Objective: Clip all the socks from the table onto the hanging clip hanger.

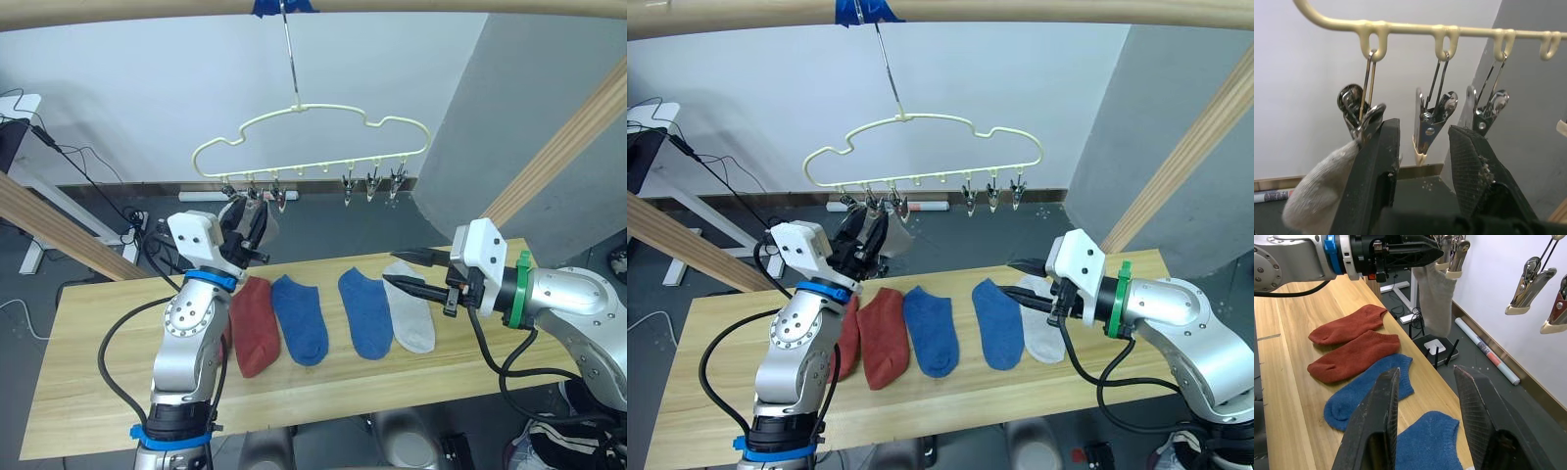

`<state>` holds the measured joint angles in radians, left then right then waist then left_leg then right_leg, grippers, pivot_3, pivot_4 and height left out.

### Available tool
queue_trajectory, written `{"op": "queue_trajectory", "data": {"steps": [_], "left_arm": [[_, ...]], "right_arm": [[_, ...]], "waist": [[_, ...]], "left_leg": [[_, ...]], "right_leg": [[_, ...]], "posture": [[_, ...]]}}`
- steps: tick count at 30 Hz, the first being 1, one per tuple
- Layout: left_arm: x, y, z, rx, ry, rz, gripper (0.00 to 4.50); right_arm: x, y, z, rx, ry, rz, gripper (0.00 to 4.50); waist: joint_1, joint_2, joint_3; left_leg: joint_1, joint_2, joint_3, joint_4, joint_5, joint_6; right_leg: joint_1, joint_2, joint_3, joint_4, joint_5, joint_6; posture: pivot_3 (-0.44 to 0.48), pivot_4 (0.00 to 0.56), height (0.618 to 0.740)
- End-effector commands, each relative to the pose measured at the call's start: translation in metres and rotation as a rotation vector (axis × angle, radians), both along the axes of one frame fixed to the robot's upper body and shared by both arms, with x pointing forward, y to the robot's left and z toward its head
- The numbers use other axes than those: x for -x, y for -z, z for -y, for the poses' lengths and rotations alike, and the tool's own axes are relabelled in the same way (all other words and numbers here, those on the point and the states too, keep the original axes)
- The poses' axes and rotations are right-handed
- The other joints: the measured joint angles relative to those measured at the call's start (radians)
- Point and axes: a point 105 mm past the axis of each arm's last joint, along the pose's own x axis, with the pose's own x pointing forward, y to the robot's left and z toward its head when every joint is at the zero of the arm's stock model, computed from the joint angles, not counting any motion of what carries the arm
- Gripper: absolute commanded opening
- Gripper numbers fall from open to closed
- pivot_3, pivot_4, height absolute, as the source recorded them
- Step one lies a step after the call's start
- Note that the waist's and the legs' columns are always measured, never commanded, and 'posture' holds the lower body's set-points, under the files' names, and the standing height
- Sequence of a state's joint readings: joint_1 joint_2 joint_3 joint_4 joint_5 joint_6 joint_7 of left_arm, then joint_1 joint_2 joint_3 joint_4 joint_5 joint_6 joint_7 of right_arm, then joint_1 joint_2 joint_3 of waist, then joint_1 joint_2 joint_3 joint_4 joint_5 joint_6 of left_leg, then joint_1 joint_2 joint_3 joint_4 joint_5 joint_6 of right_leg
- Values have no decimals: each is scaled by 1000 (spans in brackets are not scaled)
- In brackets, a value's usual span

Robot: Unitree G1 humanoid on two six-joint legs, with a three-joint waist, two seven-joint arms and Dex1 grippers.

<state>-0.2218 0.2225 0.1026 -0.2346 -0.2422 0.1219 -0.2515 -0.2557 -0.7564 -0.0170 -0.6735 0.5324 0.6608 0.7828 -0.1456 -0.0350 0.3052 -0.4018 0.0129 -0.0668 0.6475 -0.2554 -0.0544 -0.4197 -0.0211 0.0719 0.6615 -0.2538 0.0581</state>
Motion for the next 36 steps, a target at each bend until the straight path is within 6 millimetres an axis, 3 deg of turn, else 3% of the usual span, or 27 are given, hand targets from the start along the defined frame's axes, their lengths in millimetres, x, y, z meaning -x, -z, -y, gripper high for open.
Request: {"op": "queue_trajectory", "data": {"steps": [1, 20, 28, 33, 36], "left_arm": [[1, -15, -3, 0, 2, 63, 1722], [-1, -26, 0, 3, 9, 89, 1722], [0, -26, 0, 2, 16, 90, 178], [0, -26, 0, -6, 16, 89, 1], [1, -26, 2, -17, 25, 89, 0]], "right_arm": [[7, -12, -5, -14, -31, 56, 1815], [9, -16, -10, -30, -57, 51, 1815], [9, -14, -10, -31, -55, 43, 1815], [8, -6, -7, -42, -21, -4, 1815], [0, 12, 1, -41, 88, -56, 2701]], "waist": [[0, 0, 0], [0, 0, 0], [0, 0, 0], [0, 0, 0], [0, 0, 0]], "left_leg": [[0, 0, 0, 0, 0, 0], [0, 0, 0, 0, 0, 0], [0, 0, 0, 0, 0, 0], [0, 0, 0, 0, 0, 0], [0, 0, 0, 0, 0, 0]], "right_leg": [[0, 0, 0, 0, 0, 0], [0, 0, 0, 0, 0, 0], [0, 0, 0, 0, 0, 0], [0, 0, 0, 1, 0, 0], [0, 0, 0, 1, 0, 0]], "posture": [[-302, 301, 740], [-293, 297, 740], [-295, 296, 740], [-291, 294, 740], [-291, 294, 740]]}}
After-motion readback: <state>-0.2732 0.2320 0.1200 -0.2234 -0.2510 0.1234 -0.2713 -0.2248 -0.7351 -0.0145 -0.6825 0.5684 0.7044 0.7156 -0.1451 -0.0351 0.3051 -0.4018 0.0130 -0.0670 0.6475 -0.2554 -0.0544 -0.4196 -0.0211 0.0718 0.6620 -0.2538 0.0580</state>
